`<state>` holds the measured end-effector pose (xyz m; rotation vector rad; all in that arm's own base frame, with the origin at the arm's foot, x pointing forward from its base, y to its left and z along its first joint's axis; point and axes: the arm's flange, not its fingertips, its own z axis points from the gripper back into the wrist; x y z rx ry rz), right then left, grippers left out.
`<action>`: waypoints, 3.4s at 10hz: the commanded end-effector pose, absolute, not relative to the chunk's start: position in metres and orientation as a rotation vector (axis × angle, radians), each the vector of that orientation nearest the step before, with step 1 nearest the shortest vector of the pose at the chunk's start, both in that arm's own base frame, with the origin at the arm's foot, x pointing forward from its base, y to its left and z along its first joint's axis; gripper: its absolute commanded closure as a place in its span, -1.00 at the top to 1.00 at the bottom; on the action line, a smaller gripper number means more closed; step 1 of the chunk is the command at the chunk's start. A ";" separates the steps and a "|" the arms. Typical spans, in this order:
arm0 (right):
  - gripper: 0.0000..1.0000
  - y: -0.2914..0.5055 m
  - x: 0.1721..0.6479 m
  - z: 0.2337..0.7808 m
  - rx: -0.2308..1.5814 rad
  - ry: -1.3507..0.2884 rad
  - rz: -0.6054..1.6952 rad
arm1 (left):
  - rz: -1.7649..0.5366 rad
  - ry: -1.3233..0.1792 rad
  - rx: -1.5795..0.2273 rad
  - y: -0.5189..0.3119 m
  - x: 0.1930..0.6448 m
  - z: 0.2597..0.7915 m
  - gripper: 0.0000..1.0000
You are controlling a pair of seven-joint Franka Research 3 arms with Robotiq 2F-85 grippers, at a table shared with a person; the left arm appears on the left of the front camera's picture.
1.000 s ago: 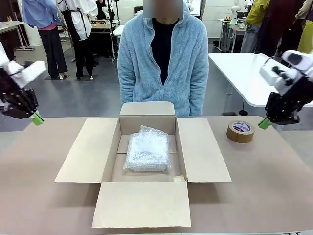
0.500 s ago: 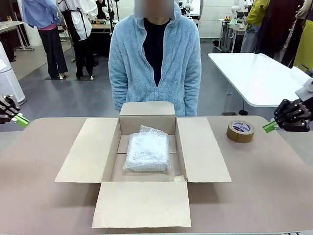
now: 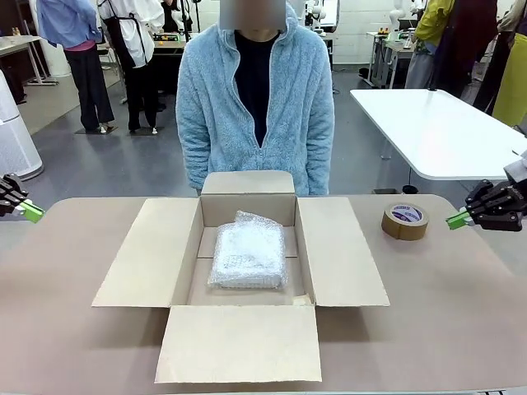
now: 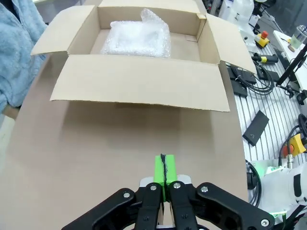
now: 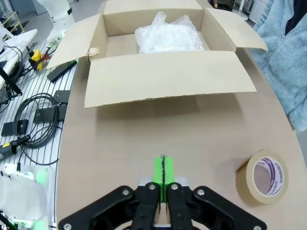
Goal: Wrap the clocks to prevent damage.
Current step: Once the human has placed the objects inside and stepped back, release both hands from the side flaps of the Package Box, then push the right (or left) flap of the Package Box to close it.
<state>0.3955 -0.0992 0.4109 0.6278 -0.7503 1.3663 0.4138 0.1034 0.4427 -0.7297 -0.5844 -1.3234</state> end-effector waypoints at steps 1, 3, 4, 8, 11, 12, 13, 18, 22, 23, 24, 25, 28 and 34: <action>-0.98 -0.101 0.410 0.409 0.659 -0.776 1.401 | -1.320 -0.591 -0.712 0.100 0.409 0.444 -0.99; -0.98 -0.099 0.395 0.411 0.628 -0.750 1.366 | -1.323 -0.584 -0.730 0.103 0.414 0.443 -0.99; -0.98 -0.099 0.395 0.411 0.628 -0.750 1.366 | -1.323 -0.584 -0.730 0.103 0.414 0.443 -0.99; -0.98 -0.099 0.395 0.411 0.628 -0.750 1.366 | -1.323 -0.584 -0.730 0.103 0.414 0.443 -0.99; -0.98 -0.099 0.395 0.411 0.628 -0.750 1.366 | -1.323 -0.584 -0.730 0.103 0.414 0.443 -0.99; -0.98 -0.099 0.395 0.411 0.628 -0.750 1.366 | -1.323 -0.584 -0.730 0.103 0.414 0.443 -0.99; -0.98 -0.099 0.395 0.411 0.628 -0.750 1.366 | -1.323 -0.584 -0.730 0.103 0.414 0.443 -0.99; -0.98 -0.099 0.395 0.411 0.628 -0.750 1.366 | -1.323 -0.584 -0.730 0.103 0.414 0.443 -0.99; -0.98 -0.099 0.395 0.411 0.628 -0.750 1.366 | -1.323 -0.584 -0.730 0.103 0.414 0.443 -0.99; -0.98 -0.099 0.395 0.411 0.628 -0.750 1.366 | -1.323 -0.584 -0.730 0.103 0.414 0.443 -0.99; -0.98 -0.099 0.395 0.411 0.628 -0.750 1.366 | -1.323 -0.584 -0.730 0.103 0.414 0.443 -0.99; -0.98 -0.099 0.395 0.411 0.628 -0.750 1.366 | -1.323 -0.584 -0.730 0.103 0.414 0.443 -0.99; -0.98 -0.099 0.395 0.411 0.628 -0.750 1.366 | -1.323 -0.584 -0.730 0.103 0.414 0.443 -0.99; -0.98 -0.099 0.395 0.411 0.628 -0.750 1.366 | -1.323 -0.584 -0.730 0.103 0.414 0.443 -0.99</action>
